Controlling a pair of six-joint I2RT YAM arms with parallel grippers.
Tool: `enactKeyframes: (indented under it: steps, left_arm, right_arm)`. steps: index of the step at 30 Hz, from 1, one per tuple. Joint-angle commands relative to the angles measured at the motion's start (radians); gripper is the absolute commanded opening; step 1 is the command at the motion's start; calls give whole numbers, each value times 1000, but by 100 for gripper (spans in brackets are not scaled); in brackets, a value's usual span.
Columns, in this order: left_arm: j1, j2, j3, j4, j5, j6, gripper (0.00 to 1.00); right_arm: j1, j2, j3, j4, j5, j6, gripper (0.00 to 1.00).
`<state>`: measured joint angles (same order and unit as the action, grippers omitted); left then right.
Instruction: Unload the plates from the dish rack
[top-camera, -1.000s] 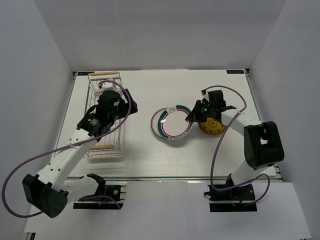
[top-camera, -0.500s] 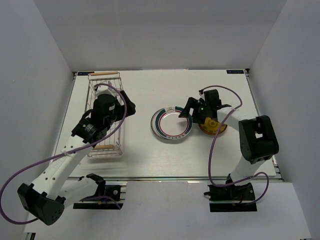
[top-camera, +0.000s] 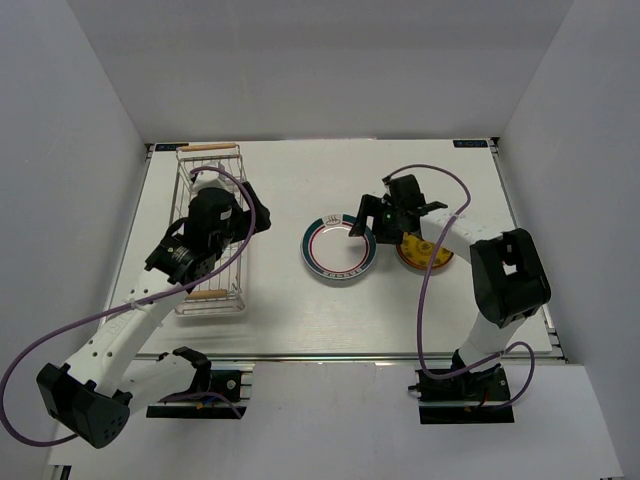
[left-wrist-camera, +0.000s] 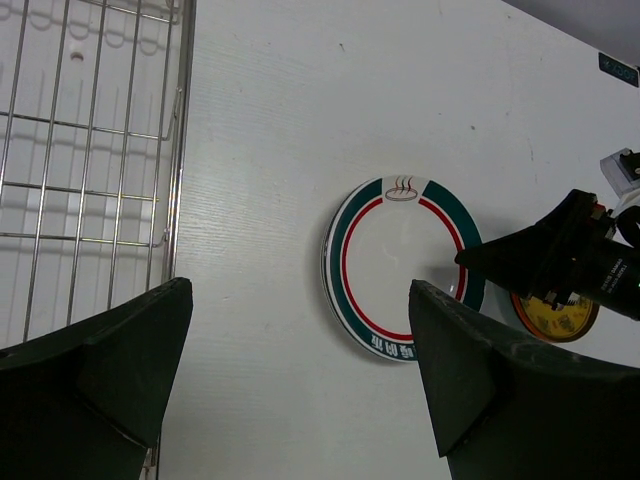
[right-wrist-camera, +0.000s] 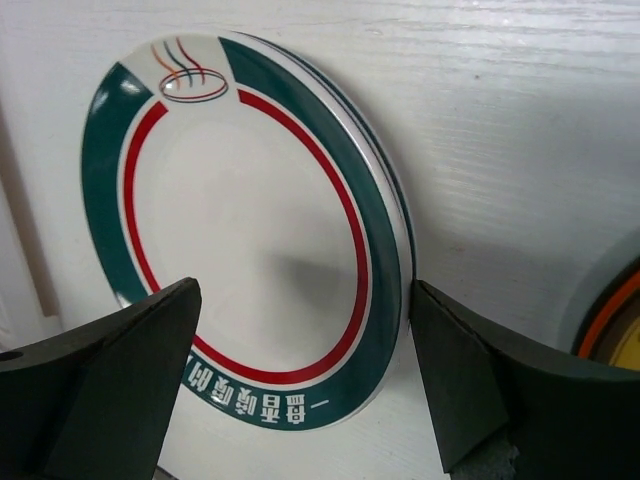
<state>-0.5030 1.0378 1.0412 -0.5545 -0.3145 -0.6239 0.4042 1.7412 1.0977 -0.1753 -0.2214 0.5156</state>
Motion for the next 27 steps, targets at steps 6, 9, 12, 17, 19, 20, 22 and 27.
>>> enactKeyframes:
  steps: [6,9,12,17,19,20,22,27]
  left_arm:
    - [4,-12,57,-51,-40,64,98]
    - [4,-9,106,-84,-66,95,98]
    - [-5,-12,137,-105,-101,113,98]
    - [-14,-39,123,-88,-103,136,98]
    - [-14,-59,106,-59,-80,144,98]
    - [-14,-65,89,-52,-74,153,98]
    - [-14,-76,73,-32,-80,156,98]
    - [-14,-58,63,-21,-83,161,98]
  right_arm:
    - [-2,-175,21,-98,343,24,89]
    - [-4,-313,-2,-112,510,18,89]
    - [-7,-475,-65,-107,685,0,89]
    - [-15,-718,-189,-145,908,-45,89]
    - [-16,-796,-226,-197,942,-39,89]
    - [-18,-816,-239,-213,945,-38,89]
    - [-15,-870,-265,-231,947,-48,89]
    - [-15,-925,-354,-231,938,-14,89]
